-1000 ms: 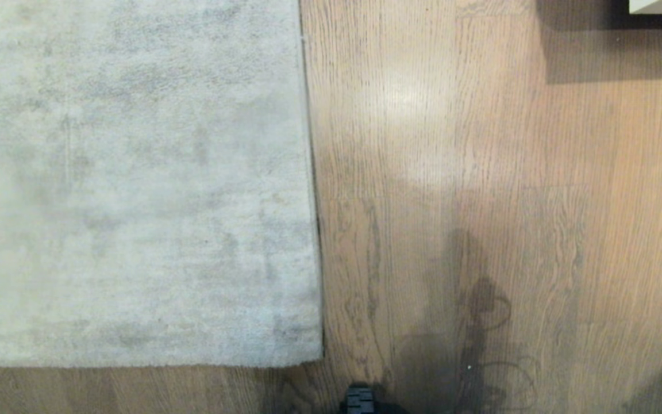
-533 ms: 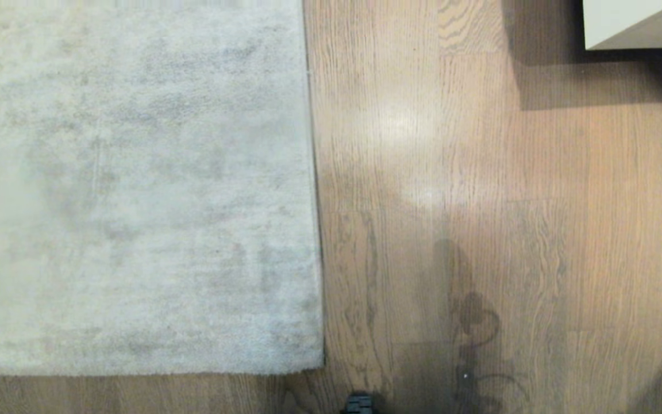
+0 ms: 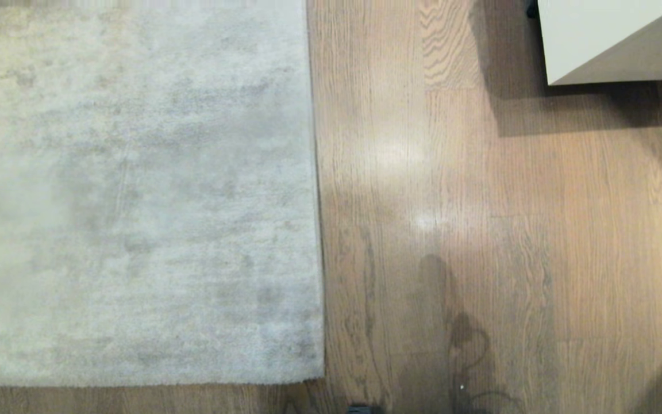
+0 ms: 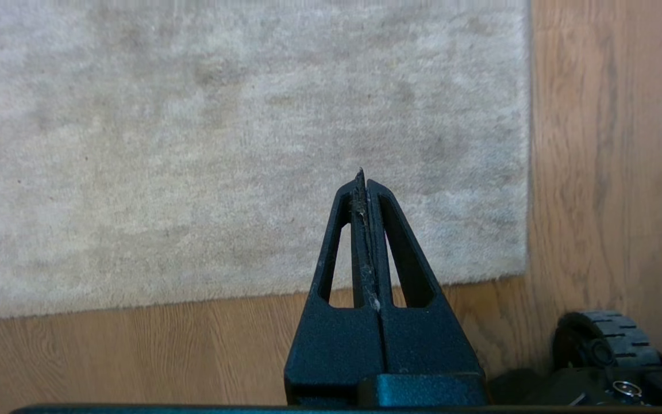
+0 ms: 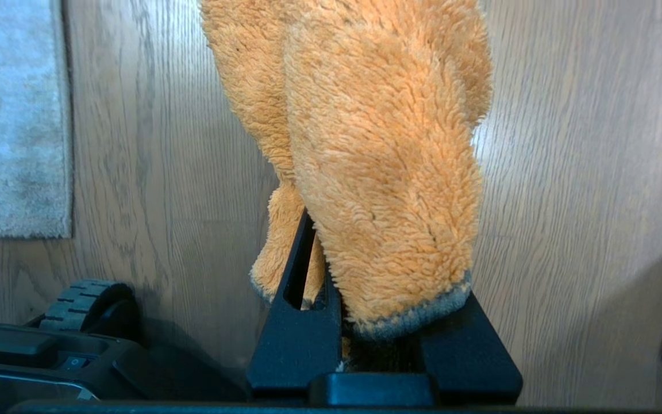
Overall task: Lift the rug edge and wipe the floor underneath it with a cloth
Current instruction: Put down the rag
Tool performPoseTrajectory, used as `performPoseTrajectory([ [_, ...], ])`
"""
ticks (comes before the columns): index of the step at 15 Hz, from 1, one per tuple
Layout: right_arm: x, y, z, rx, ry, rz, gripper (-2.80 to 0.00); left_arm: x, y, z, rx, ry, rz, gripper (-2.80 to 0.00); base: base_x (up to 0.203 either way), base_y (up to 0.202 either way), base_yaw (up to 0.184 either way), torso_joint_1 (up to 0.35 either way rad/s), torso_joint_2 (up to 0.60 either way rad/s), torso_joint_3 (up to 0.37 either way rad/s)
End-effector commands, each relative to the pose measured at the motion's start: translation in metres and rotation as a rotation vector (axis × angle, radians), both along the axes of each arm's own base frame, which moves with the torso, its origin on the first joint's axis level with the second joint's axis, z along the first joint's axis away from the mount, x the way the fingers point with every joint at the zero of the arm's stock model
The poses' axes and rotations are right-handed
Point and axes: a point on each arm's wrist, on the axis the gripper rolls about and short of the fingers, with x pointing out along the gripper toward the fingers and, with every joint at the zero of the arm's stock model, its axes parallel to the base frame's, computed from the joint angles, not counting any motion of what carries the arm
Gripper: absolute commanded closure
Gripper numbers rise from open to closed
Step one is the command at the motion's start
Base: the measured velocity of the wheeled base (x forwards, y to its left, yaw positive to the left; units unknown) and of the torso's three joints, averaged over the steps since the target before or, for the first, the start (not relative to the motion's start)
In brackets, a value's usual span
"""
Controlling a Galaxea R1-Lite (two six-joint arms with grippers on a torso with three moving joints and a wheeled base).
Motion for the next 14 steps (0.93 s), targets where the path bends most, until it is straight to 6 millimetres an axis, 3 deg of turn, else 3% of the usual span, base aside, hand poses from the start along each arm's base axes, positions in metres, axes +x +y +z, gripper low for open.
performPoseTrajectory([
  [1,0.0001,0.0000,0.0001,-0.001,0.001,0.001,0.00,-0.0001,0.0000,0.0001,-0.002,-0.001,0.000,0.00,0.000,0.000,0.000,-0.002,0.00,0.204],
  [14,0.0001,0.0000,0.0001,-0.001,0.001,0.001,0.00,-0.0001,0.0000,0.0001,-0.005,-0.001,0.000,0.00,0.000,0.000,0.000,0.002,0.00,0.200],
])
